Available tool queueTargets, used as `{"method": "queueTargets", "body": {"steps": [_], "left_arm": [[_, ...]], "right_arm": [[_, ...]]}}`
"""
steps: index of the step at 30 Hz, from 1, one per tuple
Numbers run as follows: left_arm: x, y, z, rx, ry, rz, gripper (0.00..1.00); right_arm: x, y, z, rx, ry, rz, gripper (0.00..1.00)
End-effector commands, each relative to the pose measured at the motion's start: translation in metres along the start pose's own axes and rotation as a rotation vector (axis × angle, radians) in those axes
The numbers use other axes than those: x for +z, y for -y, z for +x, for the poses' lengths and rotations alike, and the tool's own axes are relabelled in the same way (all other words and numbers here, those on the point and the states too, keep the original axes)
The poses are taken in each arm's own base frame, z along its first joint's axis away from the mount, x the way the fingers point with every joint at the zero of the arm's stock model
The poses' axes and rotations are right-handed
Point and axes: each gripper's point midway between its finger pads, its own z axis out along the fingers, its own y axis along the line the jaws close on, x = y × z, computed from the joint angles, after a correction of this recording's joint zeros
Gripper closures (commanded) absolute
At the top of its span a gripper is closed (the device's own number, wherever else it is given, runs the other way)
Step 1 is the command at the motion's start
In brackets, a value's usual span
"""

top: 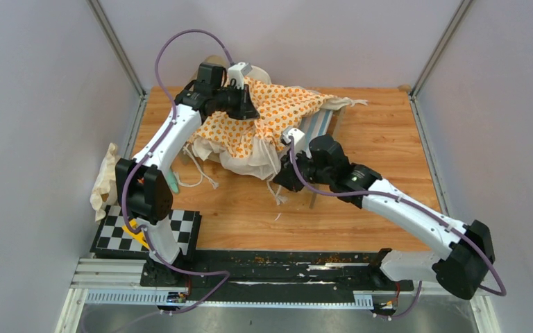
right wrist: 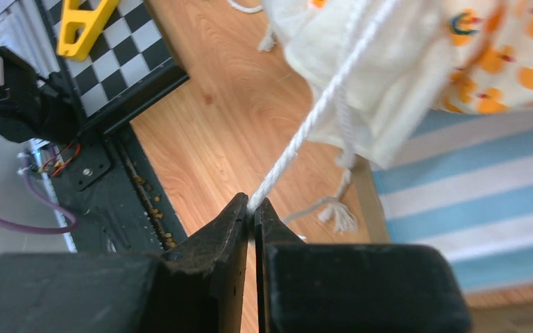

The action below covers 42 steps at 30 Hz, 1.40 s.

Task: Set up the pet bed
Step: Cross the ropes on the bed frame.

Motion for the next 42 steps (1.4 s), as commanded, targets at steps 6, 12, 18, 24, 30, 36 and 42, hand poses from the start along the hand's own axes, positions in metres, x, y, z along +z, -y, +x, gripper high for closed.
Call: {"method": "queueTargets", "body": {"steps": [6,12,18,24,30,36,42], "left_arm": [[-0.014,0.007,-0.02,0.022,0.072,0.011,1.0],[-0.01,0.007,-0.016,0.008,0.06,0.026,1.0],[-0.008,0.009,-0.016,0.001,0.061,0.04,1.0],[-0.006,0.01,-0.015,-0.01,0.059,0.056,1.0],[-0.003,0.013,-0.013,-0.021,0.057,0.078,1.0],[-0.002,0.014,-0.012,-0.025,0.056,0.086,1.0],[-0.002,0.014,-0.011,-0.026,0.054,0.084,1.0]], "right_arm": [[-0.05,0.054,0.02,0.029,-0.053,0.377,0.94],[-0.075,0.092,0.003,0.01,-0.038,0.633,0.95],[-0.088,0.117,-0.005,-0.021,-0.048,0.807,0.95],[-0.083,0.147,-0.006,-0.023,0.002,0.944,0.91],[-0.058,0.182,-0.003,0.044,0.091,0.984,0.84],[-0.046,0.208,-0.003,0.096,0.166,0.99,0.75],[-0.042,0.222,0.004,0.105,0.148,0.992,0.73]]}}
